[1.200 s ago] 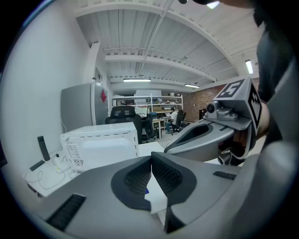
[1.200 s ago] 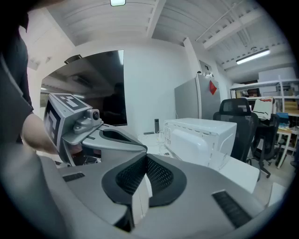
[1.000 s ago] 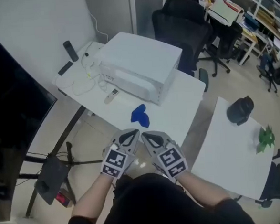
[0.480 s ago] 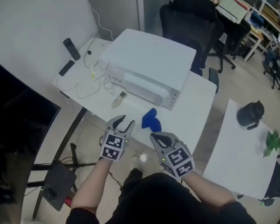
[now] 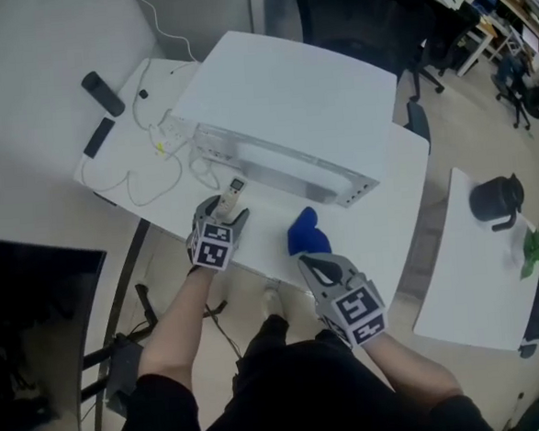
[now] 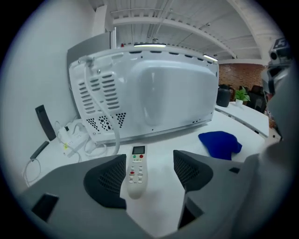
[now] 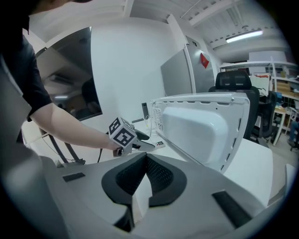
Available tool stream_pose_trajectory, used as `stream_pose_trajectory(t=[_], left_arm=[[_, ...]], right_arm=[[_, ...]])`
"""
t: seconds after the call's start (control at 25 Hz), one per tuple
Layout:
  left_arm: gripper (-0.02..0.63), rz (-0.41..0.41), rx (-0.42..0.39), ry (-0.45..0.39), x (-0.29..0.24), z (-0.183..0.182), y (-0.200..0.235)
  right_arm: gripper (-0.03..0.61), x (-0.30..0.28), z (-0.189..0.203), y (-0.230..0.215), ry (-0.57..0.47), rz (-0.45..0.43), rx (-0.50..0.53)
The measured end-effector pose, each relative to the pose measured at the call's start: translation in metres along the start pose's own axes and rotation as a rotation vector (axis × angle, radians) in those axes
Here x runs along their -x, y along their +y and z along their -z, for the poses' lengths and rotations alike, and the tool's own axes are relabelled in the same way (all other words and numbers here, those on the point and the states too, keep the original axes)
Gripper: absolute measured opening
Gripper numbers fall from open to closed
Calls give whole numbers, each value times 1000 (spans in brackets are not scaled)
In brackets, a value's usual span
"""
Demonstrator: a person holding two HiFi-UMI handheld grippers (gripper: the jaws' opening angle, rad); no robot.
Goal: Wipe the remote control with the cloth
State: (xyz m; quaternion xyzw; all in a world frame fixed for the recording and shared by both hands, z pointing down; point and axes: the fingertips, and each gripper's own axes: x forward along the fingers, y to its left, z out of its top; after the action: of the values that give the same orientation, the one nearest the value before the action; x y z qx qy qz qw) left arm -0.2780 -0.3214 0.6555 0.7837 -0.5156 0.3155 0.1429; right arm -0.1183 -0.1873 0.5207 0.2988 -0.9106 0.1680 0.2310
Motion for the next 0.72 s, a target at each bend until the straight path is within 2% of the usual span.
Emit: stream_pose_trajectory(t=[0.4,0.72], left_arm=[[306,47,49,70,-55,26,21],[207,58,0,75,-58,25,13]], right_arm=[[9,-21,6,-18,6,34,-69],[9,-22,8,-22,0,45,-94]])
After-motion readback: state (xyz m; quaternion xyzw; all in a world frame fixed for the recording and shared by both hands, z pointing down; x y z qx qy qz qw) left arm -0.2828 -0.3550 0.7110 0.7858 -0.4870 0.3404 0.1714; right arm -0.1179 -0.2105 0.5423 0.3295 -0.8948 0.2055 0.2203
